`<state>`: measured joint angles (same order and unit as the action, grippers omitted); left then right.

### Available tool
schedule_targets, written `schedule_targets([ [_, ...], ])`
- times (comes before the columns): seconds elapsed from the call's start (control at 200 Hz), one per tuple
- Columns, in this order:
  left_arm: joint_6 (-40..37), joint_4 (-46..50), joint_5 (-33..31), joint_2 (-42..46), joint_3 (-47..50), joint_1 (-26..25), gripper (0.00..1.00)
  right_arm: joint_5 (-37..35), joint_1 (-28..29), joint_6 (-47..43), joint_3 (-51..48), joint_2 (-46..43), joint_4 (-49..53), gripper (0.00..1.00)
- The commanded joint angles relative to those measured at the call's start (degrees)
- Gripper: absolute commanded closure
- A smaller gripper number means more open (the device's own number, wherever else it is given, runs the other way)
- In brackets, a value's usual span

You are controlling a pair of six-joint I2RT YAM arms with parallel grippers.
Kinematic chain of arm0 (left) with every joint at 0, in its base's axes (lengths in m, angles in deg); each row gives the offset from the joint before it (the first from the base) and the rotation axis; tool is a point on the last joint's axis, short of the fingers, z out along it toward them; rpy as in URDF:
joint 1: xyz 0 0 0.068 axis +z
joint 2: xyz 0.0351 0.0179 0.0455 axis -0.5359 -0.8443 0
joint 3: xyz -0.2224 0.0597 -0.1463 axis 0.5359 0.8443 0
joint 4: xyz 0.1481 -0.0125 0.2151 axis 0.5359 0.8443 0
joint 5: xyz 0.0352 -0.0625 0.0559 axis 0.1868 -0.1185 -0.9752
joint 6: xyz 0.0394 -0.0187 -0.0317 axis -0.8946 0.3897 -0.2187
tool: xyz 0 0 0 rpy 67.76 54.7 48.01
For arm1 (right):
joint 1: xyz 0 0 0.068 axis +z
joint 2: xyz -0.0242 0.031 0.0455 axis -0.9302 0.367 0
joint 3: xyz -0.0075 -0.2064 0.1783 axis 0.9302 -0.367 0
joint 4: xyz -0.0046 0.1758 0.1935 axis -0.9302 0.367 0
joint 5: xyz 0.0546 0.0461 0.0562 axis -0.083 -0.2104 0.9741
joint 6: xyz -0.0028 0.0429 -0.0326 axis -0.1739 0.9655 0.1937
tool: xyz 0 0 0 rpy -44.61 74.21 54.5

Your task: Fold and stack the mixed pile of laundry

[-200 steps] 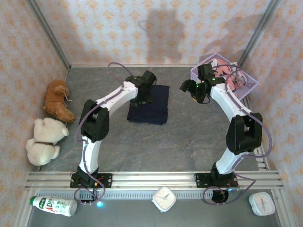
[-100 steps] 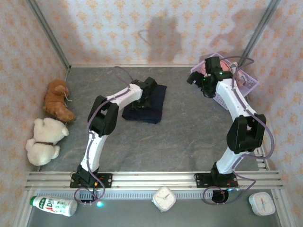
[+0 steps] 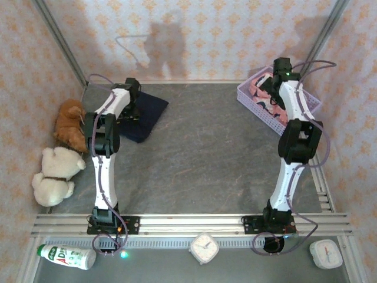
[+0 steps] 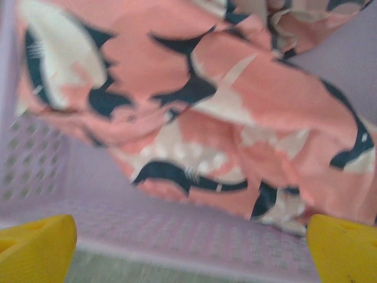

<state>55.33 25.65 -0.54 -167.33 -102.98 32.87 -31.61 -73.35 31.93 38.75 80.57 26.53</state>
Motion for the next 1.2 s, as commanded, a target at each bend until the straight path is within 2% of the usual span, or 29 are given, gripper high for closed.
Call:
schedule_targets([
  [0.0, -5.08, 4.07, -0.23, -2.51, -5.28, 1.88, 0.25, -4.94, -0.84, 3.55, 7.81, 6.13, 3.21, 0.01],
  [0.145, -3.07, 7.01, 1.96, -3.90, -12.28, 4.50, 0.23, -3.75, -1.18, 6.66, 18.50, 16.35, 2.05, 0.01],
  [0.155, -2.82, 7.04, 2.20, -3.73, -12.53, 4.60, 0.22, -3.59, -1.18, 7.06, 19.05, 16.92, 1.92, 0.01],
  [0.16, -2.65, 7.02, 2.40, -3.54, -12.65, 4.61, 0.11, -3.50, -1.22, 7.21, 19.30, 17.25, 1.86, 0.01],
  [0.165, -2.39, 7.01, 2.50, -3.41, -12.71, 4.62, 0.05, -3.46, -1.20, 7.37, 19.56, 17.64, 1.87, 0.01],
  [0.175, -1.97, 6.89, 2.82, -3.08, -12.82, 4.69, 0.01, -3.25, -1.23, 7.96, 20.21, 18.25, 1.81, 0.01],
  [0.225, -0.40, 6.34, 5.77, -1.42, -13.01, 4.72, 0.00, -1.44, -1.60, 10.10, 22.88, 21.25, 1.04, 0.00],
  [0.27, 1.18, 5.82, 9.06, 0.47, -12.91, 4.72, 0.00, 0.61, -1.90, 11.81, 23.97, 23.09, -0.62, 0.04],
  [0.31, 2.97, 4.86, 11.58, 2.45, -12.12, 4.74, 0.00, 3.19, -2.27, 12.84, 23.91, 23.94, -2.84, 0.17],
  [0.365, 5.39, 2.45, 14.87, 5.81, -9.55, 4.71, 0.00, 6.41, -2.56, 13.21, 23.51, 24.22, -6.53, 0.52],
  [0.42, 7.92, -0.62, 17.99, 9.53, -5.94, 4.72, 0.00, 8.71, -2.58, 12.44, 23.89, 23.67, -9.00, 0.81],
  [0.445, 8.98, -2.07, 19.40, 11.13, -4.21, 4.72, 0.00, 9.72, -2.58, 11.69, 24.30, 23.19, -9.75, 0.99],
  [0.45, 9.23, -2.42, 19.70, 11.54, -3.74, 4.72, 0.00, 9.87, -2.58, 11.55, 24.43, 23.07, -9.83, 1.00],
  [0.555, 13.24, -8.12, 24.72, 18.04, 4.06, 4.50, 0.00, 12.95, -2.54, 9.61, 25.36, 18.89, -11.72, 1.00],
  [0.64, 13.88, -9.95, 26.30, 21.95, 8.39, 3.65, 0.00, 14.77, -2.59, 8.64, 25.26, 13.96, -12.69, 1.00],
  [0.816, 13.37, -11.68, 25.80, 27.33, 16.85, -0.37, 0.00, 21.38, -2.45, 7.66, 24.57, 3.01, -13.07, 1.00],
  [0.991, 18.60, -18.67, 26.45, 32.04, 26.58, -4.19, 0.00, 29.12, -1.43, 6.07, 24.47, -6.80, -11.53, 1.00],
  [1.196, 23.26, -22.20, 24.24, 35.54, 31.76, -8.79, 0.00, 37.85, 1.85, 4.64, 24.33, -17.24, -8.91, 1.00],
])
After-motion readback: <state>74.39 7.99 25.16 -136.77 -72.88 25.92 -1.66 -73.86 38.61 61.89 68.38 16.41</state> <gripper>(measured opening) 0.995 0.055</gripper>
